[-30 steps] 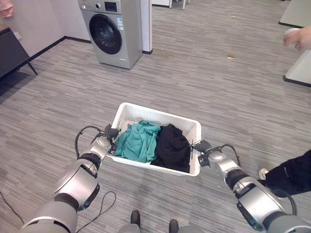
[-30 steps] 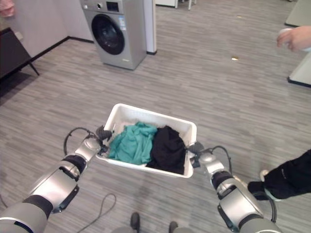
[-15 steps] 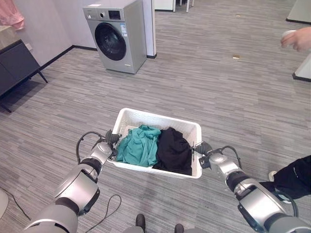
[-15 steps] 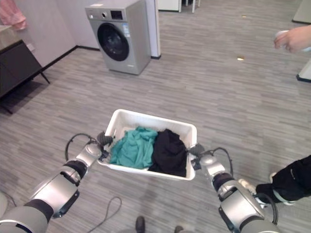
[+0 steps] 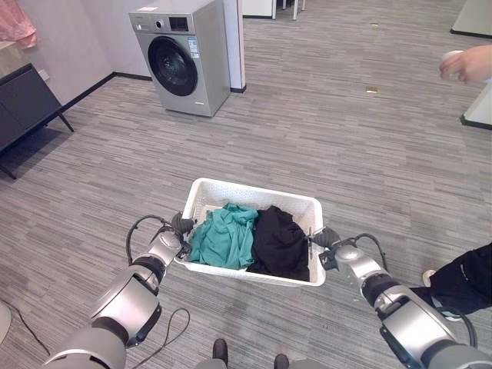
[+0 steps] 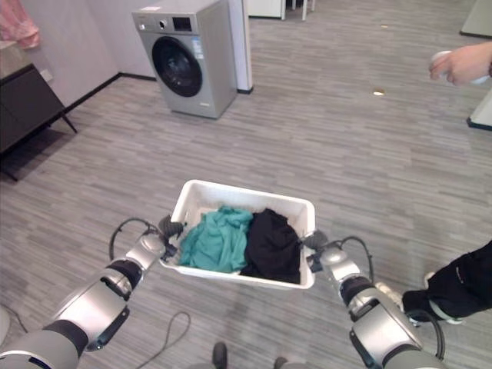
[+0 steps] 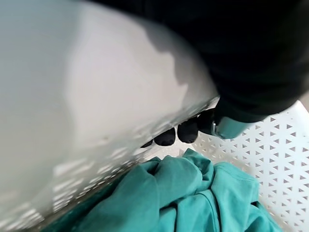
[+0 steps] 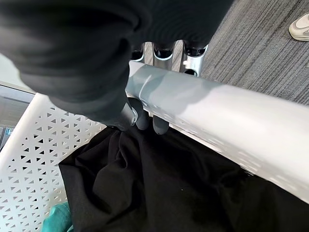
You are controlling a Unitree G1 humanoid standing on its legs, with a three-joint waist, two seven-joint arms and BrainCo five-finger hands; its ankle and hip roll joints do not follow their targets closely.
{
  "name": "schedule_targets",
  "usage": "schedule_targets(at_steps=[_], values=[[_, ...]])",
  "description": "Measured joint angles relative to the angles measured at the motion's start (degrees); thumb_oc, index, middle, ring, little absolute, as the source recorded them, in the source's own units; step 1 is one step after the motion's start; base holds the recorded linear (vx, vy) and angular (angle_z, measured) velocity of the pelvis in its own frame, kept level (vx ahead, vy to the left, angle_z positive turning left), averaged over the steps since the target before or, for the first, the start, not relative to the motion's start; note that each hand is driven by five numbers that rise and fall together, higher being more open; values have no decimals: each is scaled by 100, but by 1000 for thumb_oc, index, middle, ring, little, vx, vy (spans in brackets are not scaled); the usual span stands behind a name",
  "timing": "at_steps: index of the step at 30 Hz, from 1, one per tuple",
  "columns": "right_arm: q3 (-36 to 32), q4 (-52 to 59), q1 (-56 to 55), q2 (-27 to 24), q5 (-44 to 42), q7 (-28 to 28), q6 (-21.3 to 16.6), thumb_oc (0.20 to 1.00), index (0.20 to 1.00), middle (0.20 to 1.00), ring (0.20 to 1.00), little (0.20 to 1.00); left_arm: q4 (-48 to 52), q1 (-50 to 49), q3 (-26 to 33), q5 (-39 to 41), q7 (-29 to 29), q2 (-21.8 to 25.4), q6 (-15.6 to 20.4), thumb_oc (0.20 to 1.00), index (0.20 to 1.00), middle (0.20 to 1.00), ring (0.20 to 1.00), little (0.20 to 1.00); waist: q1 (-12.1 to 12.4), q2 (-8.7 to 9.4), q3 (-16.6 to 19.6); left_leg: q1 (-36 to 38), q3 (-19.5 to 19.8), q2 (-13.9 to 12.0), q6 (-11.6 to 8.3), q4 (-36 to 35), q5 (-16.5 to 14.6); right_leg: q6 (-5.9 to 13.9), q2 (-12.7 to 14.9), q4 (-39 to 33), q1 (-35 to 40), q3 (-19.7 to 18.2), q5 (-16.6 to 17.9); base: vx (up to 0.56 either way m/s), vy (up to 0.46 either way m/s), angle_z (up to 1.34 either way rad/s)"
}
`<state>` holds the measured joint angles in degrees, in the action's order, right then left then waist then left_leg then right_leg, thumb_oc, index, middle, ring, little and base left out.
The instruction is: Grab the laundry basket,head to the washer,open it,put in the laundry and shut it.
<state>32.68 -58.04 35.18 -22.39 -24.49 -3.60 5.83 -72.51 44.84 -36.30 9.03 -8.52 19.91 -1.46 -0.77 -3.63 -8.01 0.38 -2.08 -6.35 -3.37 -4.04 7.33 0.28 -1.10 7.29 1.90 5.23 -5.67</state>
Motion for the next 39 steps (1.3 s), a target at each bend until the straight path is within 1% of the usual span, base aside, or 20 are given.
schedule_targets(at_steps=[3,21,22,27,31,33,34,35,36,37,38,39], values=[[-116,4,-98,12,-7,12,-20,200,200,200,200,200,42,-18,-7,0,9,-14,0,200,200,200,200,200,-1,-17,19,5,1,10,0,-6,0,3,14,30,-9,6,-22,0,0,0],[-129,5,-121,19,-60,11,-21,200,200,200,200,200,54,-18,-7,-1,10,-15,0,200,200,200,200,200,-4,-21,22,5,-1,-1,1,-3,0,-15,7,102,-48,5,-52,0,0,0],[-223,52,-166,18,-63,11,-39,200,200,200,200,200,66,-18,-3,-3,9,-17,0,200,200,200,200,200,-5,-25,25,5,3,0,1,-8,0,-15,9,100,-47,9,-52,0,0,0],[-228,92,-192,4,-63,7,-60,200,200,200,200,200,73,-19,-1,-3,-3,-16,2,200,200,200,200,200,-5,-31,29,5,2,1,1,-6,0,-15,9,100,-46,9,-52,4,14,0],[-350,102,-297,-77,-62,18,-109,200,200,200,200,200,220,-120,0,-16,0,-82,9,200,200,200,200,200,3,-71,56,5,24,12,1,-11,0,-14,19,77,-20,37,-53,2,8,4],[-398,104,-334,-79,-62,19,-112,200,200,200,200,200,220,-139,2,-28,0,-109,9,200,200,200,200,200,-2,-81,71,5,34,8,1,-11,0,-13,10,73,-13,37,-54,29,-309,1],[-382,131,-368,-89,-72,0,-108,200,200,200,200,200,239,-175,-22,-25,-4,-177,2,200,200,200,200,200,23,-52,79,-60,9,40,-103,127,-25,-29,-66,106,-13,53,-49,138,-259,34],[-440,407,-484,-206,-104,-90,-99,200,200,200,200,200,365,-102,-28,-3,-65,-152,-16,200,200,200,200,200,-46,40,41,-950,84,64,-315,1395,-376,-234,-36,348,-228,115,-307,556,258,119],[-661,581,-675,-301,-225,-155,-170,200,200,200,200,200,507,102,-6,-10,-57,-192,25,200,200,200,200,200,-207,155,-42,-2190,220,238,-414,2978,-472,-271,66,358,-274,364,-423,494,228,147],[-604,421,-676,-279,-311,-159,-176,200,200,200,200,200,473,74,-123,-8,-41,-239,94,200,200,200,200,200,-134,317,-67,-2236,174,408,-353,2093,-542,-359,168,358,-195,462,-427,564,261,98],[-566,256,-597,-212,-317,-144,-196,200,200,200,200,200,378,-23,-326,-10,6,-217,5,200,200,200,200,200,24,329,-63,-2166,243,606,8,1610,-642,-286,182,388,-82,386,-522,373,177,-49],[-510,13,-604,70,-321,-131,-214,200,200,200,200,200,142,-219,-301,-1,43,-204,-142,200,200,200,200,200,232,449,84,-2067,290,997,420,2268,-916,-278,363,641,60,250,-710,283,159,-84]])
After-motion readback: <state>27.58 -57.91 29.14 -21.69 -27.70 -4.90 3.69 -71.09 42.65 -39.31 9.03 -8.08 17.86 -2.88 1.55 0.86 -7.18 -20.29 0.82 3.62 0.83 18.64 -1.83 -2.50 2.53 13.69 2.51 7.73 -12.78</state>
